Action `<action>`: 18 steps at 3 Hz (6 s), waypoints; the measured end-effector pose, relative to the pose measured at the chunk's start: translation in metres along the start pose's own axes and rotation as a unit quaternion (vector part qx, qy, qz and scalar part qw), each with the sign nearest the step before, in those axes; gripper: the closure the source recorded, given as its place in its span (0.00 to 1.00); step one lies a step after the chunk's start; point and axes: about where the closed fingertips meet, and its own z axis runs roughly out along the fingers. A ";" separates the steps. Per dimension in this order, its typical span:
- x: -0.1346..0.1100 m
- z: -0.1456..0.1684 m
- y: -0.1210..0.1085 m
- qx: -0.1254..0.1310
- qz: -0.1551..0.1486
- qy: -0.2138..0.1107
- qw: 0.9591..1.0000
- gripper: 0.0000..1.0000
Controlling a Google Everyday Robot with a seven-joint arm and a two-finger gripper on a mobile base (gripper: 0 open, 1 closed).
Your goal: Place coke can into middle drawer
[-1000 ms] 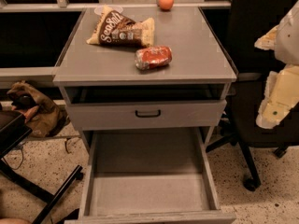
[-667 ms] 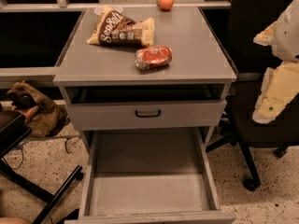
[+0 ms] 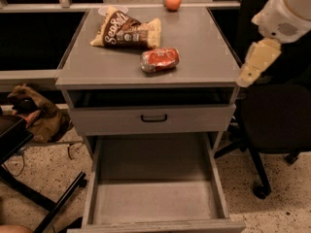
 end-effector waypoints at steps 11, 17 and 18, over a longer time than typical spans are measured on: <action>-0.186 0.213 -0.062 -0.123 -0.084 -0.173 0.974 0.00; -0.191 0.164 -0.041 -0.076 -0.122 -0.187 0.972 1.00; -0.194 0.149 0.016 -0.105 -0.173 -0.188 0.961 1.00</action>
Offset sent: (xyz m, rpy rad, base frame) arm 0.0596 0.0018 -0.0213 0.0603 -0.0158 -0.0061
